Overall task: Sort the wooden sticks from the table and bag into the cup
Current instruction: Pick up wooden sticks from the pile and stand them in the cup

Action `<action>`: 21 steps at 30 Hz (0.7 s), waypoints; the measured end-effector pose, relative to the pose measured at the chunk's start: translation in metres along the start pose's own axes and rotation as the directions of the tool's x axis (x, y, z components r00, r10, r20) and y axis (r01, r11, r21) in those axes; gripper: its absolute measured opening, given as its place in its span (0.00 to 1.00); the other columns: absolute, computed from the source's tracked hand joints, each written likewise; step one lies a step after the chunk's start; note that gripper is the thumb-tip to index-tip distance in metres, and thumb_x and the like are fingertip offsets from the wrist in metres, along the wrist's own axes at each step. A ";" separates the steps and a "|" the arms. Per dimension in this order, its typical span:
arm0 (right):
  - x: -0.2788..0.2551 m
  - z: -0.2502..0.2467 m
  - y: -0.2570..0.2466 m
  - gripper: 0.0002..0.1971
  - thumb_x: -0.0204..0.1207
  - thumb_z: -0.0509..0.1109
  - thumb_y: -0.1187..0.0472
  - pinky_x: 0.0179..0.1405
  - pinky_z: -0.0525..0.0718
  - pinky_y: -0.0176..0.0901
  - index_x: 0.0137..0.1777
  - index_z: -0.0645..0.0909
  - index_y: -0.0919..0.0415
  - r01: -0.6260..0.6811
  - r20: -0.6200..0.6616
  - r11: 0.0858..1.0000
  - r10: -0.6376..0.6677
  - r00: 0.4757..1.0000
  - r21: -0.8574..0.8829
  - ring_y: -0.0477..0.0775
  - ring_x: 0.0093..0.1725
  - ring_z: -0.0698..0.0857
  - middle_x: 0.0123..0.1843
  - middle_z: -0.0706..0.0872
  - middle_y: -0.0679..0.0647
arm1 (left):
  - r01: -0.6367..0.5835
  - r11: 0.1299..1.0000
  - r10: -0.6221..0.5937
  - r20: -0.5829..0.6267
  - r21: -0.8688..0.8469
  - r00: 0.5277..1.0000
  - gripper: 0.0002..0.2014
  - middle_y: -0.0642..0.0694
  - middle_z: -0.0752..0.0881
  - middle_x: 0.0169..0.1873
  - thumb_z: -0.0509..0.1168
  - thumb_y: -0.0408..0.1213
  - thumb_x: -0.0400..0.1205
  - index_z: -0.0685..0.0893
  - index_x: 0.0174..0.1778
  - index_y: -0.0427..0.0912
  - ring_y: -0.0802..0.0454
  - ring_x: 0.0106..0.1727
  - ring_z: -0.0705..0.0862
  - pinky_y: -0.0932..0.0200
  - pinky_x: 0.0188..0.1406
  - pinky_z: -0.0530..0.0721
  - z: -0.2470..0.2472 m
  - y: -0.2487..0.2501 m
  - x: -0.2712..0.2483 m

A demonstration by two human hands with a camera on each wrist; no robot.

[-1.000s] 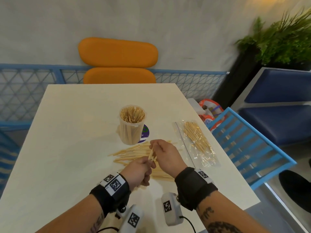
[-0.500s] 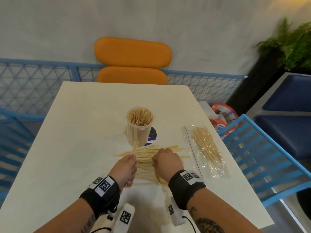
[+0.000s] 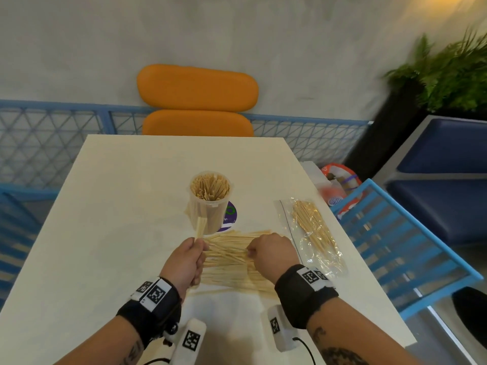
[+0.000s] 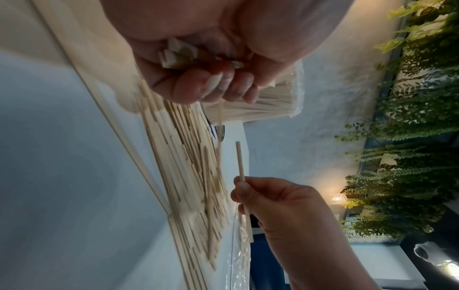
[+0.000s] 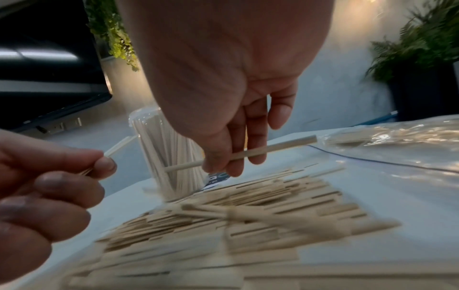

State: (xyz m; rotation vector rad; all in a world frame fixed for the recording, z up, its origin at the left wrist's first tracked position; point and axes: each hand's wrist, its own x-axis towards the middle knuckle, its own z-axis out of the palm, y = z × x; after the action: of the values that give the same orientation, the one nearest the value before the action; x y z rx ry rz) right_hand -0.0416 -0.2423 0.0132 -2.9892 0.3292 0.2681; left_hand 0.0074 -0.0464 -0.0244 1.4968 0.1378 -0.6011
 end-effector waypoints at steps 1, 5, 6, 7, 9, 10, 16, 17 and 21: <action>-0.003 -0.001 0.002 0.12 0.83 0.64 0.60 0.56 0.77 0.44 0.57 0.88 0.47 -0.017 0.001 1.000 0.017 1.000 0.017 0.56 0.55 0.85 0.53 0.89 0.49 | 0.001 1.000 -0.001 0.008 0.009 1.000 0.12 0.51 0.69 0.23 0.54 0.40 0.91 0.78 0.46 0.41 0.54 0.22 0.63 0.62 0.21 0.60 0.002 -0.001 0.000; -0.015 -0.001 0.006 0.11 0.84 0.65 0.56 0.56 0.84 0.44 0.57 0.89 0.48 -0.117 0.008 0.982 0.117 0.993 0.151 0.56 0.52 0.87 0.52 0.90 0.51 | -0.003 1.000 0.002 0.035 0.025 0.999 0.12 0.51 0.69 0.23 0.53 0.40 0.91 0.78 0.47 0.41 0.53 0.23 0.63 0.60 0.22 0.60 0.007 -0.006 -0.001; -0.016 0.000 0.006 0.11 0.84 0.65 0.54 0.56 0.85 0.46 0.57 0.89 0.48 -0.133 0.012 0.975 0.133 0.991 0.179 0.56 0.52 0.87 0.53 0.90 0.51 | -0.006 1.000 0.005 0.033 0.026 0.999 0.12 0.51 0.69 0.23 0.53 0.40 0.91 0.78 0.47 0.41 0.53 0.23 0.63 0.60 0.22 0.60 0.007 -0.007 -0.001; -0.016 0.002 0.006 0.11 0.84 0.66 0.52 0.56 0.86 0.47 0.58 0.89 0.49 -0.141 0.016 0.970 0.140 0.990 0.197 0.56 0.53 0.87 0.53 0.90 0.51 | -0.012 1.000 0.011 0.026 0.028 1.000 0.12 0.51 0.69 0.23 0.53 0.40 0.91 0.78 0.47 0.40 0.53 0.22 0.63 0.60 0.22 0.60 0.007 -0.007 -0.001; -0.014 0.008 0.001 0.11 0.84 0.66 0.52 0.57 0.86 0.48 0.59 0.89 0.50 -0.135 0.033 0.972 0.131 0.991 0.193 0.57 0.54 0.88 0.53 0.90 0.52 | -0.014 1.000 0.014 0.010 0.026 1.000 0.12 0.51 0.69 0.23 0.53 0.39 0.91 0.78 0.48 0.40 0.53 0.22 0.63 0.61 0.21 0.61 0.007 -0.009 -0.002; -0.012 0.012 -0.003 0.11 0.83 0.67 0.53 0.57 0.86 0.49 0.59 0.89 0.50 -0.124 0.045 0.977 0.118 0.992 0.172 0.57 0.55 0.87 0.54 0.90 0.52 | -0.007 1.000 0.007 0.006 0.021 1.000 0.12 0.51 0.69 0.22 0.53 0.39 0.91 0.78 0.47 0.40 0.53 0.22 0.63 0.62 0.21 0.60 0.007 -0.010 -0.003; -0.008 0.032 -0.028 0.13 0.83 0.67 0.55 0.59 0.82 0.52 0.63 0.84 0.59 -0.057 0.101 0.993 0.067 0.993 -0.107 0.62 0.61 0.80 0.60 0.80 0.58 | 0.043 0.998 -0.043 0.003 0.034 0.999 0.12 0.50 0.70 0.22 0.53 0.40 0.91 0.78 0.46 0.41 0.52 0.21 0.62 0.62 0.24 0.60 0.005 -0.023 -0.010; -0.008 0.033 -0.029 0.12 0.83 0.65 0.58 0.59 0.82 0.52 0.63 0.84 0.59 -0.054 0.094 0.990 0.066 0.993 -0.129 0.62 0.60 0.81 0.61 0.80 0.58 | 0.042 0.998 -0.042 0.002 0.036 0.999 0.12 0.50 0.71 0.21 0.53 0.40 0.91 0.78 0.46 0.41 0.52 0.21 0.62 0.62 0.24 0.60 0.004 -0.025 -0.010; -0.010 0.027 -0.028 0.13 0.81 0.63 0.63 0.59 0.84 0.52 0.61 0.86 0.56 -0.048 0.076 0.995 0.055 0.996 -0.092 0.60 0.58 0.82 0.58 0.83 0.56 | 0.037 0.999 -0.037 -0.003 0.037 0.999 0.12 0.51 0.72 0.21 0.54 0.40 0.90 0.79 0.46 0.41 0.52 0.21 0.63 0.61 0.24 0.60 -0.003 -0.025 -0.013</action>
State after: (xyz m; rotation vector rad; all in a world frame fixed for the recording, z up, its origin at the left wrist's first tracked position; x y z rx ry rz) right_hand -0.0490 -0.2091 -0.0084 -3.0508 0.3967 0.4151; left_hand -0.0141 -0.0388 -0.0412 1.5334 0.1578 -0.6346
